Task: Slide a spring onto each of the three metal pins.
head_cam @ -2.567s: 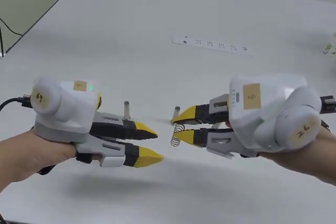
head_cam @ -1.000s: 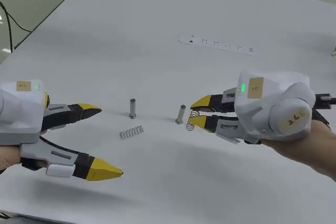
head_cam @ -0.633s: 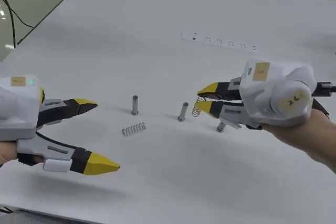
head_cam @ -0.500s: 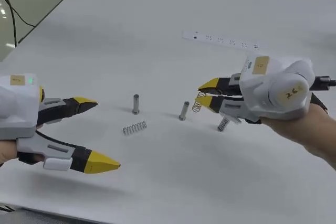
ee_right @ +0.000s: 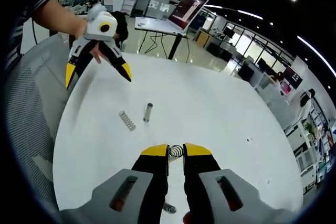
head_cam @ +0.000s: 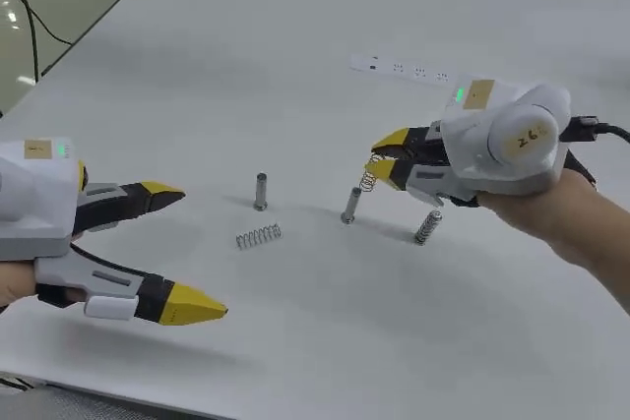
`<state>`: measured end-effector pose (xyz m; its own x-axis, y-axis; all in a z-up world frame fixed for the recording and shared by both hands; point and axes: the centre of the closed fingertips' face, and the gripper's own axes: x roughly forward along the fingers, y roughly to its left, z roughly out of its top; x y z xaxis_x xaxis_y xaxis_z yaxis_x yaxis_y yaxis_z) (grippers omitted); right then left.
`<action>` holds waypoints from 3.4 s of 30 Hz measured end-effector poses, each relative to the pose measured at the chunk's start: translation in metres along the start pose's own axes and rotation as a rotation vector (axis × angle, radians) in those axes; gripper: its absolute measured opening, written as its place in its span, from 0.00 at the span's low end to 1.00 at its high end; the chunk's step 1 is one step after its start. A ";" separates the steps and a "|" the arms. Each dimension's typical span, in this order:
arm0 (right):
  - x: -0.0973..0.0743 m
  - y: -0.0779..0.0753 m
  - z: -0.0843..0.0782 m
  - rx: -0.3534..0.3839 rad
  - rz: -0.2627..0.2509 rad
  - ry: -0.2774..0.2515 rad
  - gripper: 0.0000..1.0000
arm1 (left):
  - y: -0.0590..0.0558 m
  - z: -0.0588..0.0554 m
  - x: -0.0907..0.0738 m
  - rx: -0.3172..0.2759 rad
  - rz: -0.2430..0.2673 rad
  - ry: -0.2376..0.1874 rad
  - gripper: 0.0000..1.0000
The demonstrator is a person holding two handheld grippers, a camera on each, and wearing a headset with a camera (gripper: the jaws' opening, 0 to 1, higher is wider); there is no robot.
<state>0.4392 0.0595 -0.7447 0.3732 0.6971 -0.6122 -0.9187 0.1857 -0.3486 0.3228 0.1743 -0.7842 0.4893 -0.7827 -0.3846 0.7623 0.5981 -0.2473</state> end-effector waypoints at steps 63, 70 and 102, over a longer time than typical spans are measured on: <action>0.045 0.024 -0.043 0.089 0.079 0.089 0.13 | -0.001 0.005 -0.002 -0.005 0.009 -0.005 0.97; 0.034 0.020 -0.035 0.147 0.052 0.048 0.14 | -0.001 0.008 -0.002 -0.004 0.010 -0.012 0.97; -0.025 0.043 -0.043 0.539 0.024 -0.144 0.14 | -0.003 0.016 0.002 0.001 0.008 -0.032 0.97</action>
<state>0.3959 0.0202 -0.7754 0.3646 0.7863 -0.4987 -0.8770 0.4699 0.0998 0.3286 0.1687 -0.7698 0.5086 -0.7831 -0.3579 0.7586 0.6041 -0.2439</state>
